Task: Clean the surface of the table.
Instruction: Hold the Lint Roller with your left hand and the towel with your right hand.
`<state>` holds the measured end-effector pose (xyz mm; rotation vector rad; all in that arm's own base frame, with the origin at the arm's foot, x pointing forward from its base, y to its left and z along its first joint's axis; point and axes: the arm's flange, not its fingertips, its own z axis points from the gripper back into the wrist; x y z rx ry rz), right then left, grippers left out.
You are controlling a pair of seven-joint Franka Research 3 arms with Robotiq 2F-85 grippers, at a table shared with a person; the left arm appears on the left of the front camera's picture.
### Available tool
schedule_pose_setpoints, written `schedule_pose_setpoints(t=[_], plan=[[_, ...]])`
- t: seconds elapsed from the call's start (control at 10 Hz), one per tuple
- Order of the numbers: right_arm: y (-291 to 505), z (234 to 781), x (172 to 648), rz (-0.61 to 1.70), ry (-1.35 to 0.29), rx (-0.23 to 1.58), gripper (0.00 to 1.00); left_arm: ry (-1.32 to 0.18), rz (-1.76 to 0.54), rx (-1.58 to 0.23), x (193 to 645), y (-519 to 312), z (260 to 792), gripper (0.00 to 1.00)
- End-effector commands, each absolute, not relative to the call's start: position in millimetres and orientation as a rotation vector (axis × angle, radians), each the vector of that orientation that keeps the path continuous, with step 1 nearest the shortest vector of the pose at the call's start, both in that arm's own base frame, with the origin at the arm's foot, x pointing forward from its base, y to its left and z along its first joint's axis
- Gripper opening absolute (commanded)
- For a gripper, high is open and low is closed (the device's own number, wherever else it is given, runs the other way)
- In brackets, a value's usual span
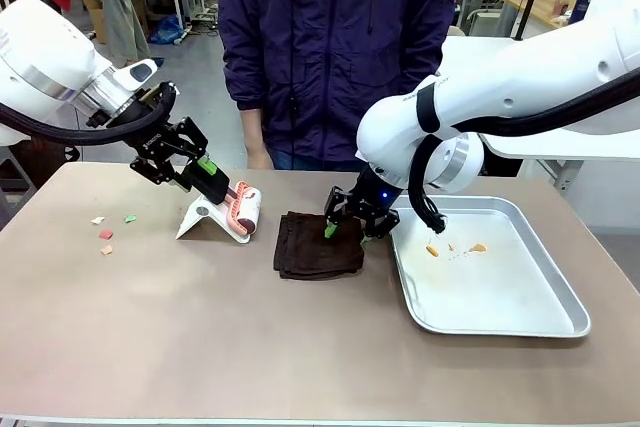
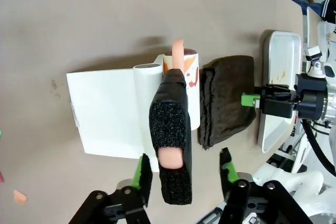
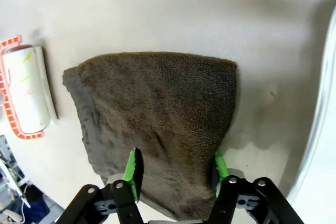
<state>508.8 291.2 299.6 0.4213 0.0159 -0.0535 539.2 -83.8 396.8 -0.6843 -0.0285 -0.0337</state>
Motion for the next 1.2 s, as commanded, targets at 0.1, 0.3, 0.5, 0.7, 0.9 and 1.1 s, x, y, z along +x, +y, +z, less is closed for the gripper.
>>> schedule_pose_setpoints(t=[0.1, 0.3, 0.5, 0.7, 0.9, 1.1], plan=[[297, 296, 514, -0.082, 0.03, 0.442, 0.0, -0.04, -0.015, -0.7, 543, -88, 399, 0.14], [297, 295, 514, -0.085, 0.018, 0.444, 0.0, -0.047, -0.013, -0.706, 542, -87, 400, 0.0], [296, 293, 513, -0.089, 0.026, 0.445, 0.0, -0.051, -0.017, -0.706, 542, -88, 401, 0.0], [296, 292, 513, -0.089, 0.026, 0.451, 0.0, -0.054, -0.018, -0.705, 541, -87, 402, 0.0], [296, 292, 512, -0.087, 0.027, 0.45, 0.0, -0.056, -0.02, -0.709, 540, -87, 402, 0.0], [288, 303, 509, -0.07, -0.012, 0.517, 0.0, -0.079, -0.023, -0.724, 537, -86, 407, 0.0]])
